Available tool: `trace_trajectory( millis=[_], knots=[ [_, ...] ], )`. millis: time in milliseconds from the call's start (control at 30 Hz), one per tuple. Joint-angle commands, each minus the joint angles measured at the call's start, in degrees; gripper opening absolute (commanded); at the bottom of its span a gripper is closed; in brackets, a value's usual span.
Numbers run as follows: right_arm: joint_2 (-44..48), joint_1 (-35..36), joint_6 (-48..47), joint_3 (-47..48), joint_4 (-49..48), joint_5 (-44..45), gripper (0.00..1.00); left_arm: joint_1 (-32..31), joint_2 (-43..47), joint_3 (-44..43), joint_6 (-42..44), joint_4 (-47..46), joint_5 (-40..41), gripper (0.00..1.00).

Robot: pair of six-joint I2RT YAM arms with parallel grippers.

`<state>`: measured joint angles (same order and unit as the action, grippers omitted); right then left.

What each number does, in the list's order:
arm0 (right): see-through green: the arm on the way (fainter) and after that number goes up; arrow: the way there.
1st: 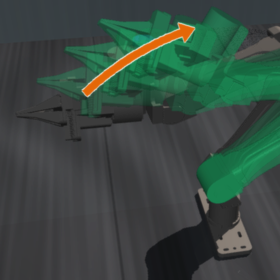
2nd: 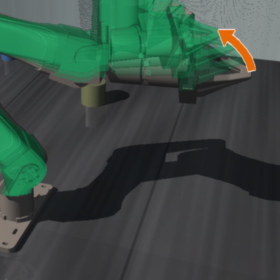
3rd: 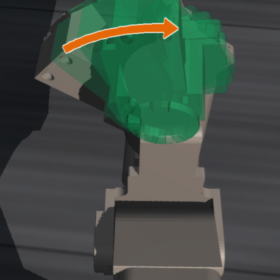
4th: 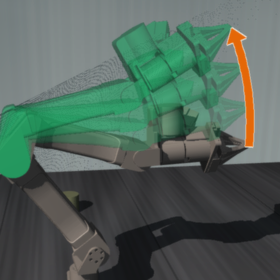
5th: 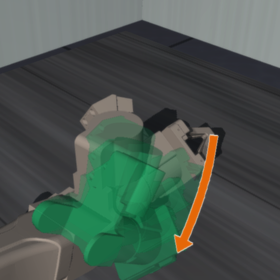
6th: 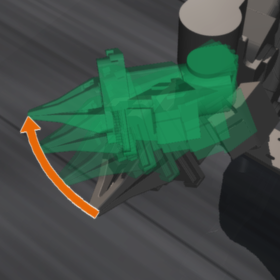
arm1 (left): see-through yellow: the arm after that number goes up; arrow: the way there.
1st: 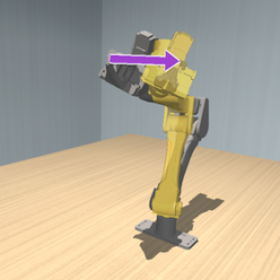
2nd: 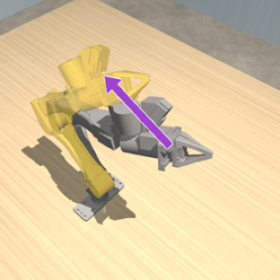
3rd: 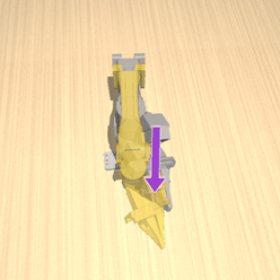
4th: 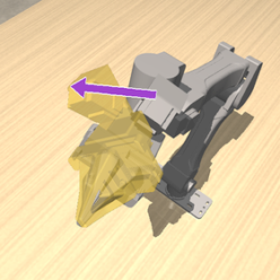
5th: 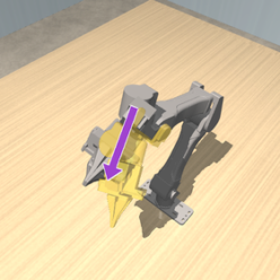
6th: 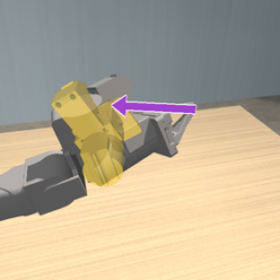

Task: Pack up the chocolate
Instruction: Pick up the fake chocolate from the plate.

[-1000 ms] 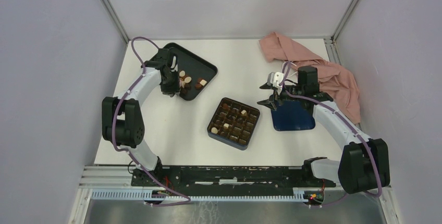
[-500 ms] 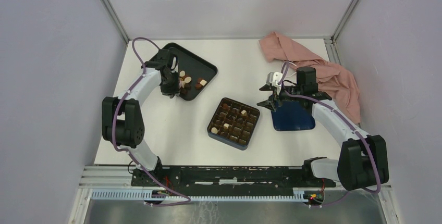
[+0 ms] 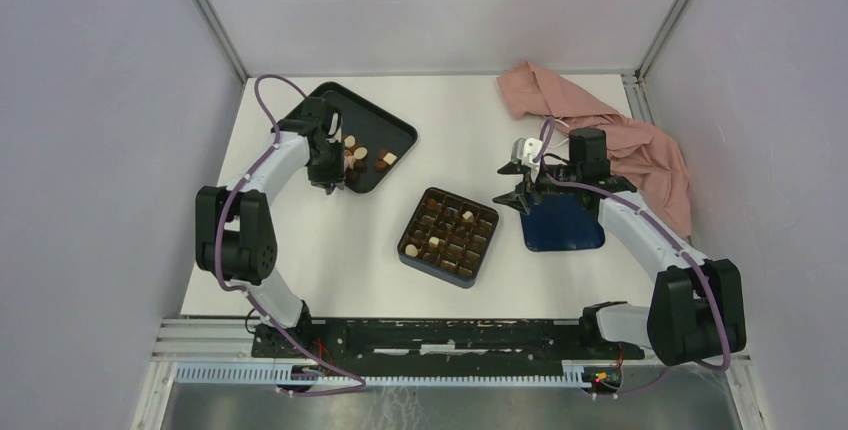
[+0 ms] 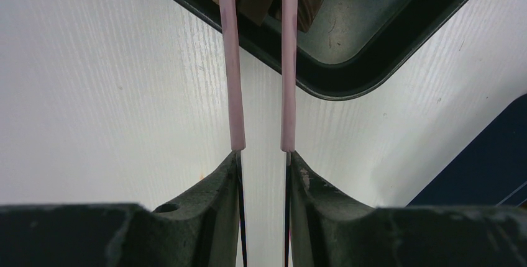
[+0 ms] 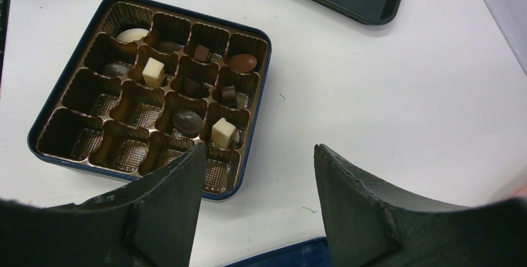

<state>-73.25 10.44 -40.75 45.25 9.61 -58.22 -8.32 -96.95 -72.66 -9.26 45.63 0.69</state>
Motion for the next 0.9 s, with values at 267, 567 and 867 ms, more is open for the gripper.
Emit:
trace_trajectory(
  millis=[267, 567, 867],
  knots=[
    [-0.3, 0.0, 0.4, 2.2, -0.5, -0.8, 0.70, 0.4, 3.9, 0.5, 2.4, 0.6, -1.4, 0.38],
    [-0.3, 0.0, 0.4, 2.2, -0.5, -0.8, 0.70, 0.4, 2.8, 0.7, 2.5, 1.0, -1.4, 0.38],
    [-0.3, 0.0, 0.4, 2.2, -0.4, -0.8, 0.70, 0.5, 0.9, 0.6, 2.5, 1.2, -0.9, 0.37]
  ],
)
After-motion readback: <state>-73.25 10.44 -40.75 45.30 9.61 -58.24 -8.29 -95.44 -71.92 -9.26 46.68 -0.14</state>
